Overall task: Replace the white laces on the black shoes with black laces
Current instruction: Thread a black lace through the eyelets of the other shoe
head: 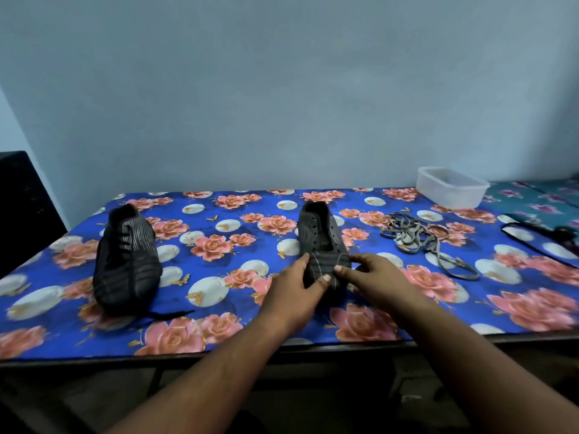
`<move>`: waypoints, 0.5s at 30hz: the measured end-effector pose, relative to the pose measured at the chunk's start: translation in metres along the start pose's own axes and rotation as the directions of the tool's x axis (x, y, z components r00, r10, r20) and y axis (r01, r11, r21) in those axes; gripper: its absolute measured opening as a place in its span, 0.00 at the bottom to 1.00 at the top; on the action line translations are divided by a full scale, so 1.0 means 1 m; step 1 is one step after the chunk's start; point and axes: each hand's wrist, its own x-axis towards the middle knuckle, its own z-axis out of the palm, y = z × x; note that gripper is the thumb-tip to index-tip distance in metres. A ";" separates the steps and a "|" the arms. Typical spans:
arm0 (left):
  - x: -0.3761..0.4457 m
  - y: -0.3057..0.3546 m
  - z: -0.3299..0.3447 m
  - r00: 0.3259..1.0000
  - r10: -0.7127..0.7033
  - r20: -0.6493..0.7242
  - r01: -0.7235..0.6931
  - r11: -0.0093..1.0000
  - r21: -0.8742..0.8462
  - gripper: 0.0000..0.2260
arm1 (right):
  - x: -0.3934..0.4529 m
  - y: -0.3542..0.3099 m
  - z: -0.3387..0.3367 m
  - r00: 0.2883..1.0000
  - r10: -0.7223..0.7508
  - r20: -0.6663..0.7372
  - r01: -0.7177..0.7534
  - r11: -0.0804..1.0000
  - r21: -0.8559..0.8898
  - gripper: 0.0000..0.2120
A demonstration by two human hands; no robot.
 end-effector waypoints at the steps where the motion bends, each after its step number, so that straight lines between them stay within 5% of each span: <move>1: -0.006 0.001 0.001 1.000 -0.011 0.015 0.011 1.000 -0.005 0.34 | -0.006 0.001 0.000 1.000 -0.001 0.005 0.001 1.000 0.014 0.12; 5: -0.020 -0.001 0.004 0.999 -0.018 0.048 0.019 1.000 -0.020 0.42 | -0.020 0.002 0.001 0.999 -0.033 0.008 0.033 0.999 -0.035 0.14; 10: -0.022 0.004 0.003 0.996 -0.011 0.093 0.009 1.000 0.019 0.35 | -0.036 -0.004 -0.009 0.998 -0.068 -0.010 0.067 0.993 -0.100 0.17; 15: -0.033 0.033 0.013 0.967 0.225 -0.122 -0.201 0.962 0.184 0.28 | -0.046 0.005 -0.035 0.990 -0.090 -0.108 0.069 0.981 -0.181 0.22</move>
